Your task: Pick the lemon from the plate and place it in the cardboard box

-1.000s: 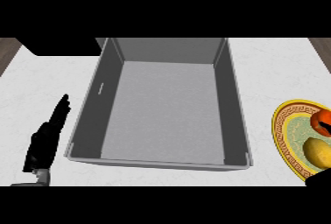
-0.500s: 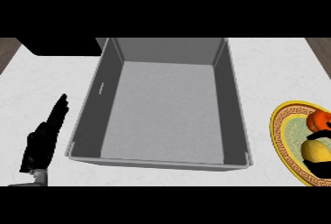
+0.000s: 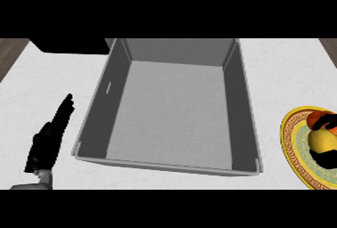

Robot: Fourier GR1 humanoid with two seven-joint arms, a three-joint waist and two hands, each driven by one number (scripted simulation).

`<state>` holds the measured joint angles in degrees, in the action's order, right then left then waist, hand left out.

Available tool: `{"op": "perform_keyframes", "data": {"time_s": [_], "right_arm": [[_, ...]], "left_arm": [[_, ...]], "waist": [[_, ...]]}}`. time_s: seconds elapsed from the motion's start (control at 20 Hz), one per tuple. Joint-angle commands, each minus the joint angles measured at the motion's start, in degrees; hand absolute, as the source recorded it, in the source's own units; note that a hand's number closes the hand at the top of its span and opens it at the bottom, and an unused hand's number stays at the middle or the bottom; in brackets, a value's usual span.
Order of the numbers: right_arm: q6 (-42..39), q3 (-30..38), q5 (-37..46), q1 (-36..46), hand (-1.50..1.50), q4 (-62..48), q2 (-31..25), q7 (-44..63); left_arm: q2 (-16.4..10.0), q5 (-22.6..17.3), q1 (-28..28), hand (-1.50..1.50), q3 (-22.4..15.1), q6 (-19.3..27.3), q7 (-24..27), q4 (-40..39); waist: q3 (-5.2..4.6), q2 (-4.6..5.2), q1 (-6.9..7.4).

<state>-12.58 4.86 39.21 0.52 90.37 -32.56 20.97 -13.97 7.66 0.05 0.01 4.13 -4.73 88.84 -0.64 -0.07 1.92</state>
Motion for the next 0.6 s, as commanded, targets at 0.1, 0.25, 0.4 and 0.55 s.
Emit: {"op": "perform_keyframes", "data": {"time_s": [0.1, 0.25, 0.4, 0.55], "right_arm": [[-5.9, -12.9, 2.2, 12.8, 1.50, 2.4, -5.4, -18.4], [-6.1, -15.0, 2.2, 19.8, 1.50, -1.6, -6.9, -27.8], [-4.3, -15.2, 3.0, 27.6, 1.50, -9.2, -7.4, -35.9], [-4.9, -12.8, -0.9, 34.7, 1.50, -17.9, -6.4, -44.3]], "left_arm": [[0.7, 0.6, -3.5, 0.00, -3.5, -2.4, 0.6, 0.3], [2.0, 1.1, -5.1, 0.00, -4.8, -2.0, 0.1, -0.1], [1.8, 1.4, -5.3, 0.00, -4.2, -1.5, -1.0, -0.5], [1.8, 1.2, -4.4, 0.00, -2.5, -0.5, 0.9, -2.8]], "waist": [[0.83, 2.44, 9.36], [0.93, 2.40, 8.15], [0.87, 1.98, 6.41], [0.75, 1.69, 4.41]]}}
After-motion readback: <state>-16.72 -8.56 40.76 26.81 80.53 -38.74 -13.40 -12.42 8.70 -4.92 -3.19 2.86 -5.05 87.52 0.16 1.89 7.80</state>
